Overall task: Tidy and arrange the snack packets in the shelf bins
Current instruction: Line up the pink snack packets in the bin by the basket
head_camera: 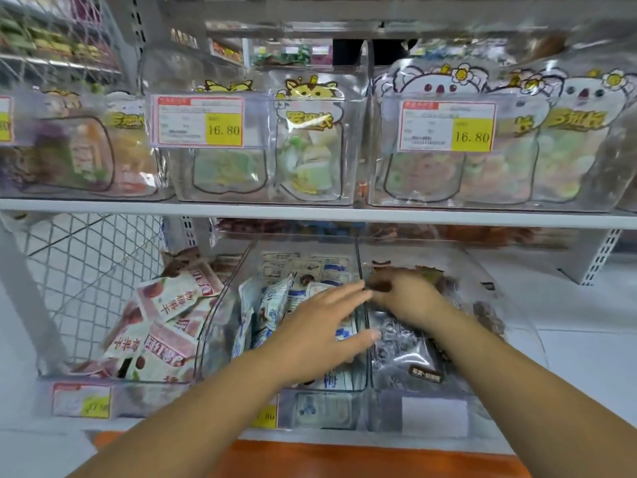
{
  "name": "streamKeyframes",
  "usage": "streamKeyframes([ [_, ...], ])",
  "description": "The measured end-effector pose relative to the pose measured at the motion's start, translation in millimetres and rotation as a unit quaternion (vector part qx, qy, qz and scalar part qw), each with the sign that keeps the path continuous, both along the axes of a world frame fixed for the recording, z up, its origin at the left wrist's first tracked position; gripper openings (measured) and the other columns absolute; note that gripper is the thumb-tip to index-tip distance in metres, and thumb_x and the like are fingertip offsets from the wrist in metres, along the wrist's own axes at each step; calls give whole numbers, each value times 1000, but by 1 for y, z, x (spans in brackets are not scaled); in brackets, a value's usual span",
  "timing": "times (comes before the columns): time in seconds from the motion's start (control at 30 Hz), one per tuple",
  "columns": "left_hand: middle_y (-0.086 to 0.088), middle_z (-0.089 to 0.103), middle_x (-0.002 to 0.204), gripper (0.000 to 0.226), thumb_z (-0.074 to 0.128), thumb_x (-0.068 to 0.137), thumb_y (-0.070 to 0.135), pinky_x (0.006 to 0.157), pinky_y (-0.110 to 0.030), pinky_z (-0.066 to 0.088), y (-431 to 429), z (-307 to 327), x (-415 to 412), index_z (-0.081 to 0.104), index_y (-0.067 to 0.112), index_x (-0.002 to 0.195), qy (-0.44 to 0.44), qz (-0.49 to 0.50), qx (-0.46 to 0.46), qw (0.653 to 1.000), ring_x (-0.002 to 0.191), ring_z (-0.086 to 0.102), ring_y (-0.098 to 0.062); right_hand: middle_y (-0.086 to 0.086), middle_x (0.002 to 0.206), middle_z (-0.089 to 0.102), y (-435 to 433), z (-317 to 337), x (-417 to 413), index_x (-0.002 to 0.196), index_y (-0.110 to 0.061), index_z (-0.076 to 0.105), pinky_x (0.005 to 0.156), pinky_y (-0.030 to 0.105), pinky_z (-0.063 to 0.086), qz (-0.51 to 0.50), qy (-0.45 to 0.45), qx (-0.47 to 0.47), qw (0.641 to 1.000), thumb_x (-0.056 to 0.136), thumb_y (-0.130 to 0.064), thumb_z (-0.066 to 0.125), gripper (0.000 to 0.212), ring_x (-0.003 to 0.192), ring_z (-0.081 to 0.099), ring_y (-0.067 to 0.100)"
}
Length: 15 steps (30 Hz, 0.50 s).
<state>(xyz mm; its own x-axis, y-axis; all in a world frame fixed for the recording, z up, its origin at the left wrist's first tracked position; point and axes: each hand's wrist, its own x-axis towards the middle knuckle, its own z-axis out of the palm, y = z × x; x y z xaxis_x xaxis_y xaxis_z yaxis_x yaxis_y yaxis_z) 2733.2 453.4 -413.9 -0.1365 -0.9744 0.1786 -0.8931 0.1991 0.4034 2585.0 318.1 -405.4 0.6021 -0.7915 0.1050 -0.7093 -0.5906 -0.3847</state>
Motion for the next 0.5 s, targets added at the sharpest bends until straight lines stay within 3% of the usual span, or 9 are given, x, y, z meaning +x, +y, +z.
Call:
streamKeyframes([
  [0.13, 31, 8, 155, 67, 42, 88, 67, 118, -32, 16, -1, 1, 2, 22, 45, 149, 13, 0, 12, 1000, 142, 11, 4, 3, 113, 69, -4, -1, -4, 113, -15, 69, 72, 18, 35, -20, -95, -45, 994, 96, -22, 54, 23, 101, 62, 20],
  [0.3, 28, 12, 155, 74, 44, 82, 71, 118, -32, 18, 3, 3, 4, 21, 46, 148, 70, 7, 36, 997, 142, 13, 3, 7, 94, 68, 0, 27, -32, 104, -12, 69, 57, 19, 38, -106, -292, -31, 950, 96, -14, 54, 17, 78, 59, 24],
  [0.4, 24, 18, 154, 85, 46, 75, 76, 115, -28, 22, 5, 8, 3, 20, 44, 149, 132, 35, 38, 990, 141, 22, 1, -1, 96, 69, 9, 41, -49, 98, -23, 69, 69, 24, 49, -112, -361, 20, 926, 95, -22, 56, 13, 84, 62, 19],
  [0.5, 22, 32, 150, 103, 49, 61, 85, 113, -34, 33, 7, 14, -5, 19, 42, 150, 245, 58, 29, 967, 134, 35, 1, -5, 93, 71, 21, 43, -55, 89, -27, 69, 74, 27, 47, -99, -376, 52, 920, 94, -23, 59, 12, 87, 63, 16],
])
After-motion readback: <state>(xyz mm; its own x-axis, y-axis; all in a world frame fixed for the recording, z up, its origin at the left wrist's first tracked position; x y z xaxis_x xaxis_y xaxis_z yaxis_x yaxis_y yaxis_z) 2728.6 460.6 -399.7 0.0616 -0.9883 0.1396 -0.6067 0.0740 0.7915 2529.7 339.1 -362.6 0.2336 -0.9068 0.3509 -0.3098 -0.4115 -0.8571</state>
